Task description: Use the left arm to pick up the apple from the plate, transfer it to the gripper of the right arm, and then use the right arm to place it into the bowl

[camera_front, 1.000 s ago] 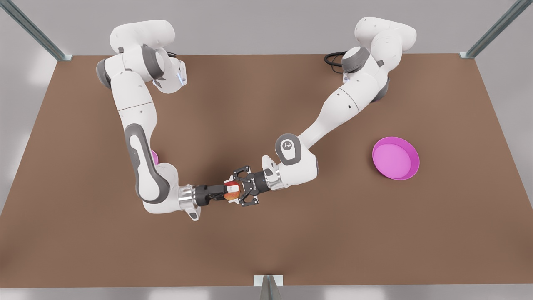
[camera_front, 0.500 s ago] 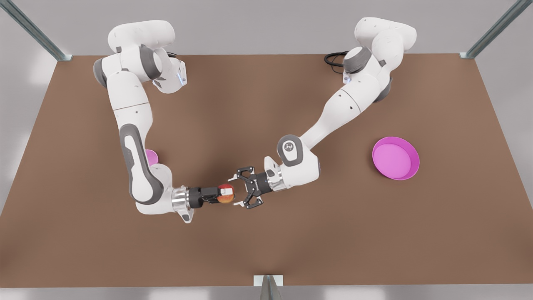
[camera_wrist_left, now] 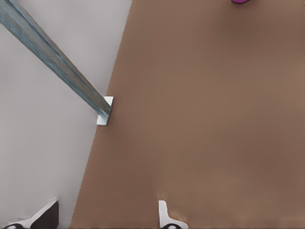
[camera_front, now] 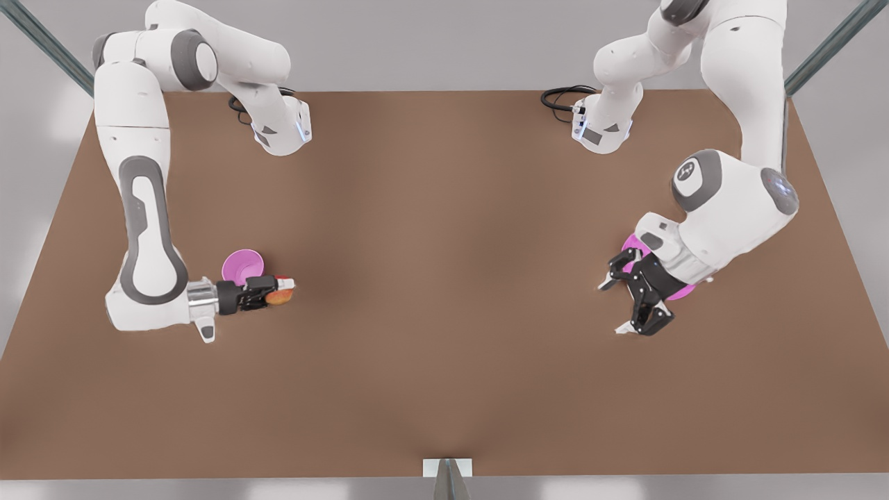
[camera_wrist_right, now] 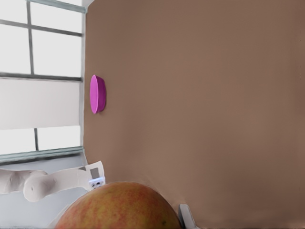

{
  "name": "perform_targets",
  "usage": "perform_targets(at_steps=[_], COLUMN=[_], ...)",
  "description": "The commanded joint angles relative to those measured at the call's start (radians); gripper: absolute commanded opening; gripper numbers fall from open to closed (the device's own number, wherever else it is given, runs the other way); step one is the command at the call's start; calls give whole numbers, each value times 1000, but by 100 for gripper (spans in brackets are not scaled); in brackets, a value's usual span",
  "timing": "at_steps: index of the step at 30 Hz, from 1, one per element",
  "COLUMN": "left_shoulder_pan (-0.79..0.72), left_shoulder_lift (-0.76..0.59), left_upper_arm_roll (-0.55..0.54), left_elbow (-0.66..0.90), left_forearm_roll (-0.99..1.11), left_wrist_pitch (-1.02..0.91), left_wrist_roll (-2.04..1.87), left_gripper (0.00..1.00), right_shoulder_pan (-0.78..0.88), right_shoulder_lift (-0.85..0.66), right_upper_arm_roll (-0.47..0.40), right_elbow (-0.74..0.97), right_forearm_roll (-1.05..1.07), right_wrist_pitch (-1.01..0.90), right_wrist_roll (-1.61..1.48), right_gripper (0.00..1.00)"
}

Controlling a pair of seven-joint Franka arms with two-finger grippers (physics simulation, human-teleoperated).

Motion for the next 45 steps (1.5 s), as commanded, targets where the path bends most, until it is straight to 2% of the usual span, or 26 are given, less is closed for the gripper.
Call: perform_targets(at_steps=[1, 2, 3, 4, 5, 6, 8, 11, 16, 22, 28, 29, 30, 36, 38, 41, 42, 43, 45], left_shoulder_pan=[1, -88, -284, -360, -438, -444, -449, -450, -450, -449, -447, -447, -447, -449, -449, -449, -449, -449, -449], left_shoulder_lift=[-13, -79, -125, -221, -267, -251, -122, -96, -62, -48, -44, -42, -42, -42, -42, -24, -7, 9, 10], left_upper_arm_roll=[7, 134, 404, 538, 621, 630, 627, 627, 627, 627, 627, 627, 627, 627, 627, 627, 627, 627, 627], left_elbow=[89, 83, 72, -75, -133, -101, 86, 91, 143, 144, 144, 144, 144, 144, 144, 157, 176, 204, 207], left_forearm_roll=[324, 289, 177, 88, 88, 88, 95, 95, 95, 94, 94, 94, 94, 94, 95, 95, 95, 95, 95], left_wrist_pitch=[-637, -627, -609, -447, -394, -423, -566, -526, -517, -519, -522, -522, -522, -522, -520, -517, -517, -517, -517], left_wrist_roll=[-1135, -1155, -1158, -1160, -1175, -1178, -1189, -1189, -1290, -1297, -1297, -1297, -1297, -1297, -1298, -1333, -1346, -1347, -1347], left_gripper=[100, 100, 100, 100, 100, 100, 100, 100, 100, 100, 100, 100, 100, 100, 100, 100, 100, 100, 100], right_shoulder_pan=[-19, -21, -27, -29, -49, -64, -66, -67, -72, -70, -70, -70, -70, -72, -70, 34, 63, 80, 79], right_shoulder_lift=[-48, -77, -102, -128, -142, -143, -175, -237, -235, -234, -219, -219, -219, -223, -237, -229, -235, -263, -334], right_upper_arm_roll=[1, 1, 1, 1, 1, 1, 1, 2, 1, 1, 1, 1, 1, 1, 1, 5, 8, 7, 21], right_elbow=[-50, -79, -114, -140, -178, -188, -235, -310, -326, -409, -426, -426, -426, -421, -323, 119, 202, 274, 253], right_forearm_roll=[-208, -261, -298, -349, -379, -399, -456, -551, -649, -657, -657, -657, -657, -657, -657, -784, -824, -855, -855], right_wrist_pitch=[16, 38, 55, 75, 114, 128, 171, 260, 355, 480, 524, 524, 524, 515, 421, 182, 138, 18, -25], right_wrist_roll=[-31, -34, -36, -45, -72, -102, -112, -140, -143, -157, -164, -164, -164, -164, -131, 214, 378, 564, 713], right_gripper=[75, 75, 75, 75, 75, 75, 75, 75, 75, 75, 75, 78, 98, 100, 100, 100, 100, 100, 100])
